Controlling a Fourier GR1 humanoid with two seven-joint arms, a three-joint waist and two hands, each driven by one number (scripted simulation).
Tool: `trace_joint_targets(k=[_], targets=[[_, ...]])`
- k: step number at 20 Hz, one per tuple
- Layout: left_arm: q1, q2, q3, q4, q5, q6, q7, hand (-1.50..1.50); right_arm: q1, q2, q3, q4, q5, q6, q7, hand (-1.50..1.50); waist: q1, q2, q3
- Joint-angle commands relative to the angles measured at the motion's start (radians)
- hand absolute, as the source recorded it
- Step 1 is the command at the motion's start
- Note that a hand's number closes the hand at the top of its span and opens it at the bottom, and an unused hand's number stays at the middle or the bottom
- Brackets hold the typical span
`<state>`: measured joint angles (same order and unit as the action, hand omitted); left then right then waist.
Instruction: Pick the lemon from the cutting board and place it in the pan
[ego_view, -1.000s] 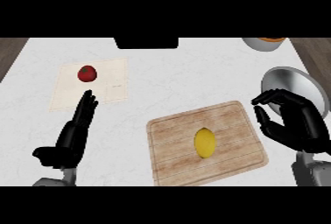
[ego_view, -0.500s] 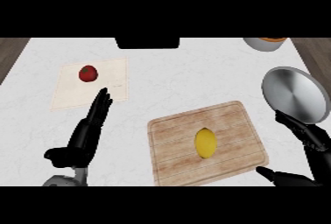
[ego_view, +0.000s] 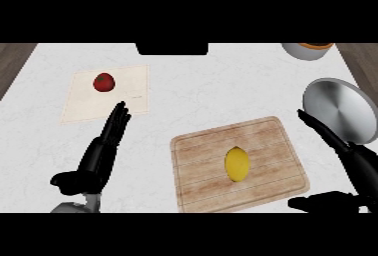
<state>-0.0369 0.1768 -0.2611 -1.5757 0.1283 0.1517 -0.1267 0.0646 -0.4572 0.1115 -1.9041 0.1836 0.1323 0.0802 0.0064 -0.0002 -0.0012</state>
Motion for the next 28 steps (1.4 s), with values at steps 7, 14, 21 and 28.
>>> trace_joint_targets(k=[7, 14, 21, 28], targets=[[0.011, -0.033, -0.029, 0.004, -0.036, 0.011, -0.002, 0.0, -0.22, -0.033, 0.246, 0.175, 0.238, 0.173, 0.24, -1.5, 0.016, 0.003, 0.001], [0.078, 0.0, 0.008, -0.052, -0.016, -0.032, -0.006, 0.0, -0.248, 0.085, 0.379, 0.267, 0.395, 0.182, 0.335, -1.5, 0.005, 0.0, 0.001], [0.034, -0.032, 0.037, -0.123, -0.047, -0.026, 0.112, 0.0, -0.308, 0.213, 0.319, 0.28, 0.432, 0.269, 0.414, -1.5, -0.002, -0.001, 0.001], [-0.005, -0.09, 0.052, 0.004, -0.094, -0.052, 0.025, 0.0, -0.294, 0.297, 0.288, 0.345, 0.519, 0.232, 0.375, -1.5, -0.003, 0.0, 0.001]])
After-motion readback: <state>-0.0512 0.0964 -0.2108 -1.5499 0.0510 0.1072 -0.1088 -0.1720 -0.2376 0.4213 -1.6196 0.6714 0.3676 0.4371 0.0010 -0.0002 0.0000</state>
